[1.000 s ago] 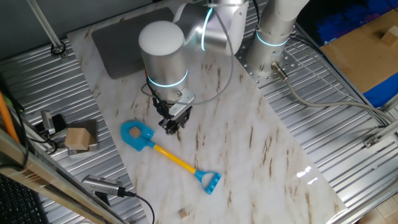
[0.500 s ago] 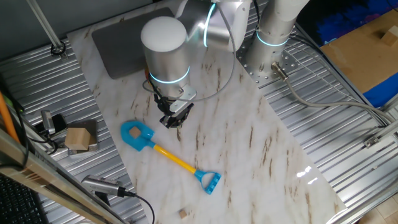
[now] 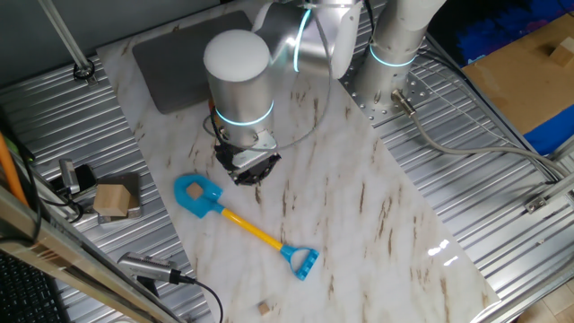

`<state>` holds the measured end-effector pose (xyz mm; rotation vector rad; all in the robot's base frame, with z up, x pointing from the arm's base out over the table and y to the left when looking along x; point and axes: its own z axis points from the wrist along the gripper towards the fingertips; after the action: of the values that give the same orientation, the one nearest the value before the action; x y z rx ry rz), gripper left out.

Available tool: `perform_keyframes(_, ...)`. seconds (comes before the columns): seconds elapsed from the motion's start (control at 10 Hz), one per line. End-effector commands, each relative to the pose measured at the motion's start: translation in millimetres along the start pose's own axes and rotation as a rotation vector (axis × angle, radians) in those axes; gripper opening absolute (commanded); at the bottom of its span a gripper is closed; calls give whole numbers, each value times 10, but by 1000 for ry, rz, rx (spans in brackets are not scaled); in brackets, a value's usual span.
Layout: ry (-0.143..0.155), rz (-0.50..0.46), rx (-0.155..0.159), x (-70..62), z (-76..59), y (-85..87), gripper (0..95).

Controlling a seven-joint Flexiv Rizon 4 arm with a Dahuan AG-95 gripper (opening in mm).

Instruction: Use a shovel to scoop up an object

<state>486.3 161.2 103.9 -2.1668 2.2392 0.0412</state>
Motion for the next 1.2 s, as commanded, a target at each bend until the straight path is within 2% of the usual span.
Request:
perform_keyframes(0.1,-11,318,9,61,2,-110,0)
perform_keyframes(0.3,-6,262,-1,166,-9,-267,0)
perform_keyframes(0.6,1,165,-6,469,122,-724,0)
perform_keyframes(0.8,0,110,-13,707,126,-907,0)
perform_keyframes(0.9,-6,83,-14,868,135,-955,0)
perform_keyframes(1.0,-8,71,-14,942,146,-947,0)
perform_keyframes(1.2,-4,64,-27,936,156,-892,0)
